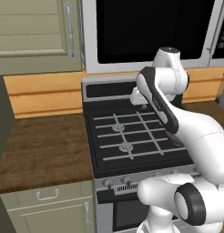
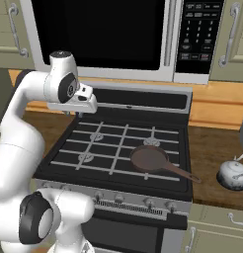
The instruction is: Pick the kettle from the counter and place it on a stove burner. Then turn the burner on.
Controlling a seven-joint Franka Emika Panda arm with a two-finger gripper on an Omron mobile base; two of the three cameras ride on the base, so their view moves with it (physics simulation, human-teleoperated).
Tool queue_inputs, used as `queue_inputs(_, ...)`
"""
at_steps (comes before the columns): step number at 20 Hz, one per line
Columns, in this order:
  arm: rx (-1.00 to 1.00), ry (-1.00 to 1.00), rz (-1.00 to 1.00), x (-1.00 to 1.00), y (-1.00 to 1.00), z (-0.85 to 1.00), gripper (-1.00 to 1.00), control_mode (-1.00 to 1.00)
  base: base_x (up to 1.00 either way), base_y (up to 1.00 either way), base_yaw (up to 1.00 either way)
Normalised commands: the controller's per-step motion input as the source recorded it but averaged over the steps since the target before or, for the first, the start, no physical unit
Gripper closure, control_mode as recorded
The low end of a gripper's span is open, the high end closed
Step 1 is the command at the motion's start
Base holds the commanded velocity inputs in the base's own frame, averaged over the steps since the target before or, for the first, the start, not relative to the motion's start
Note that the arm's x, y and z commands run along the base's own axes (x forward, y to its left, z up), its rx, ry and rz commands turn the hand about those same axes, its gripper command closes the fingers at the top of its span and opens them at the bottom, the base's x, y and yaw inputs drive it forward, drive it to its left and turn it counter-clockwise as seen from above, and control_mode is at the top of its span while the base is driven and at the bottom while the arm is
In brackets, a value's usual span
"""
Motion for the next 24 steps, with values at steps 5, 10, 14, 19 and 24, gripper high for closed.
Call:
queue_inputs(5, 0.0, -0.04, -0.03, -0.36, -0.24, -0.01, -1.0, -1.0, 0.0, 0.0, 0.0)
queue_inputs(10, 0.09, -0.04, -0.07, -0.48, -0.87, -0.08, -1.0, -1.0, 0.0, 0.0, 0.0)
queue_inputs(14, 0.11, -0.07, -0.07, -0.43, -1.0, -0.17, -1.0, -1.0, 0.0, 0.0, 0.0)
queue_inputs(19, 0.08, -0.05, -0.07, -0.38, -0.98, -0.15, -1.0, -1.0, 0.0, 0.0, 0.0)
queue_inputs(24, 0.01, 0.0, -0.06, -0.32, -0.99, -0.08, -1.0, -1.0, 0.0, 0.0, 0.0)
